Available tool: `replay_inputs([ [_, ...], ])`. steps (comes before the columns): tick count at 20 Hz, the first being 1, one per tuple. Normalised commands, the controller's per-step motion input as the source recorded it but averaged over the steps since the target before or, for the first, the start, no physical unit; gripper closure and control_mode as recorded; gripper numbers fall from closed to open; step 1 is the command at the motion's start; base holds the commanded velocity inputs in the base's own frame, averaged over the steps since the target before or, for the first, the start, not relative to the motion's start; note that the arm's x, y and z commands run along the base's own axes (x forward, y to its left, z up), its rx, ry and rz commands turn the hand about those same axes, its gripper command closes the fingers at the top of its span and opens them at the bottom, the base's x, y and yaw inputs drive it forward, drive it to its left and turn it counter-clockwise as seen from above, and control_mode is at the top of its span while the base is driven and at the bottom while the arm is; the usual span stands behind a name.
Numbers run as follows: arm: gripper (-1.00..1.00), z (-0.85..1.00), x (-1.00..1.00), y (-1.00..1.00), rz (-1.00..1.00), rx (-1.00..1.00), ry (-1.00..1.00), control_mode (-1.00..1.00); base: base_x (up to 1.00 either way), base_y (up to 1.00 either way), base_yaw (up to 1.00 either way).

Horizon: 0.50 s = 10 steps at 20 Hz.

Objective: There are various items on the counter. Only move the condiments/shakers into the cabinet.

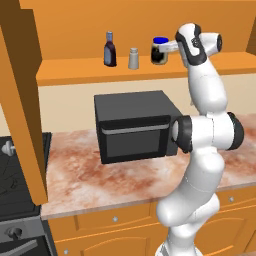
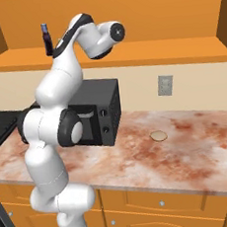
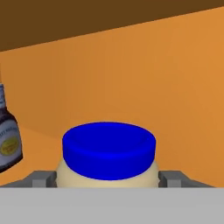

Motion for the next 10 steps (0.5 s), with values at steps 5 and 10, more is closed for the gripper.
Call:
replay_inputs([
  [5,-1.00,-0.47,0.00,0.04,0.00,0.00,0.00,-1.00,0.00,0.00,0.00],
  [10,-1.00,-0.38,-0.01,0.02,0.00,0.00,0.00,-1.00,0.00,0.00,0.00],
])
